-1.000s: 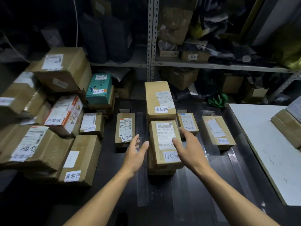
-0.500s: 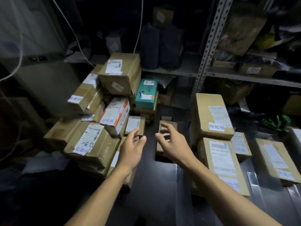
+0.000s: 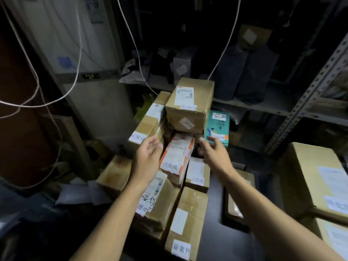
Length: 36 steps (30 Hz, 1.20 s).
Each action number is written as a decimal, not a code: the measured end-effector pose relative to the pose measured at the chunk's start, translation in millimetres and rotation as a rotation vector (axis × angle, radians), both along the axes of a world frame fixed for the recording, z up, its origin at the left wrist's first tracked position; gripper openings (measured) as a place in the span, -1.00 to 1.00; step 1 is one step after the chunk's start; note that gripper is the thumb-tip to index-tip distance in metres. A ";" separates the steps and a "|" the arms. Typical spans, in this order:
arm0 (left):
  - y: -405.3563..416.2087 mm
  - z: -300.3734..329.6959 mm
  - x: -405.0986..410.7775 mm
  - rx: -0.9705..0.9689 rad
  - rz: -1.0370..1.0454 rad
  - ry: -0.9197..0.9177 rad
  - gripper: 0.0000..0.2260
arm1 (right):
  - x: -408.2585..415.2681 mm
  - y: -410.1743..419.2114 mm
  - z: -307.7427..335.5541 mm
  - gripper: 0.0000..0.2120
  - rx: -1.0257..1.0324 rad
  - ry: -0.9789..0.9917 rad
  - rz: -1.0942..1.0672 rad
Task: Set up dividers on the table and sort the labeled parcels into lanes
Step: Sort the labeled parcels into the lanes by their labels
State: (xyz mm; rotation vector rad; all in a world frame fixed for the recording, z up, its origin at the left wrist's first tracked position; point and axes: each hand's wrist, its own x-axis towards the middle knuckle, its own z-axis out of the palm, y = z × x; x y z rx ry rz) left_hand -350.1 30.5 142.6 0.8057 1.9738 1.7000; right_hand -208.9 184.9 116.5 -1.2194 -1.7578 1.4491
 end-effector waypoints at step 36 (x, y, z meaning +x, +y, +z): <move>113.2 28.9 20.1 0.041 -0.285 -0.120 -0.72 | 63.4 45.8 52.5 -0.76 -0.013 -0.037 -0.213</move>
